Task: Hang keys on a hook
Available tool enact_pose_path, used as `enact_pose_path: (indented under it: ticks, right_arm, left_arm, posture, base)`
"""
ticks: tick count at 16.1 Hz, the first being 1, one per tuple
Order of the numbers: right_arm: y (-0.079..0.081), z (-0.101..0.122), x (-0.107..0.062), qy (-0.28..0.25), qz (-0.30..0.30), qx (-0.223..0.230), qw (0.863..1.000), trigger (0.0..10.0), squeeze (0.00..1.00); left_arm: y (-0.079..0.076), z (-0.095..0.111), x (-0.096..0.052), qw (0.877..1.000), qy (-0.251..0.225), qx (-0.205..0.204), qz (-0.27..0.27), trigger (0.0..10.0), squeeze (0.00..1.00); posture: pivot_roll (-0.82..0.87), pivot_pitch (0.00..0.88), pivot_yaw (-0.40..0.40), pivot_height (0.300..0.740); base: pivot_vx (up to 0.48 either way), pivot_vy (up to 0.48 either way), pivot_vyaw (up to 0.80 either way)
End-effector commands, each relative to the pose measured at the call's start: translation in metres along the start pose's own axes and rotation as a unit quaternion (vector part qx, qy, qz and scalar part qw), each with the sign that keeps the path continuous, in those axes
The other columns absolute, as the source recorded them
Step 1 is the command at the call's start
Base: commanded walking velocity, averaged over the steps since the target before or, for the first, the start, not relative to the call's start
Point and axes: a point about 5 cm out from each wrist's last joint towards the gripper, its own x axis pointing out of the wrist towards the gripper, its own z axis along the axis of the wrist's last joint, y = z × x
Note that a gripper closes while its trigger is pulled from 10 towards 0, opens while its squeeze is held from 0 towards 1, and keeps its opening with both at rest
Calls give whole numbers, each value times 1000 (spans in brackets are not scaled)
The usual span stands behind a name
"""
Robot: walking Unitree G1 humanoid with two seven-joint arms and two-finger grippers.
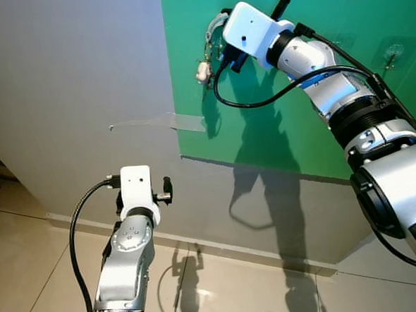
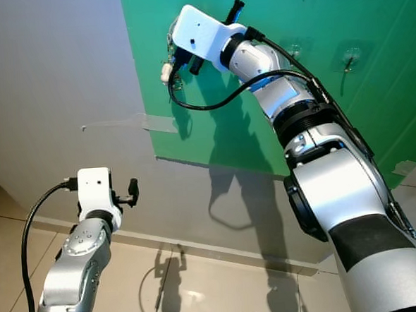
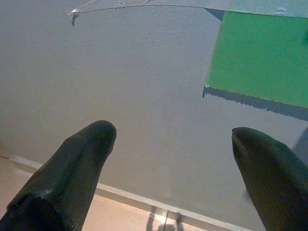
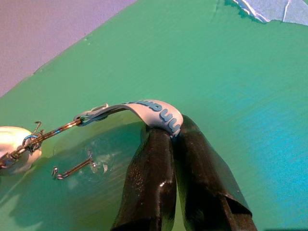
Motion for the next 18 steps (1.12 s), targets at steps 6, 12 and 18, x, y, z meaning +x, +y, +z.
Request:
enact_pose_path:
  ticks: [6,12,18]
  right_arm:
    - [-16,1,-1,5,-26,11,1000,0,16]
    - [5,-35,-12,46,-125,408,903,0,4]
    - [35,-46,-61,54,-97,443,889,0,16]
  left_arm:
    - [-1,3,-1,1000,-6,3,1,10000,0]
    - [6,4,-2,1000,0,17,3,10000,0]
    - [11,3,2,1000,2,8,12,10000,0]
  posture:
    - [-51,0,-24,740]
    - [-56,0,4,740]
    - [-94,0,4,740]
  base:
    - [0,0,0]
    - [0,0,0]
    - [0,0,0]
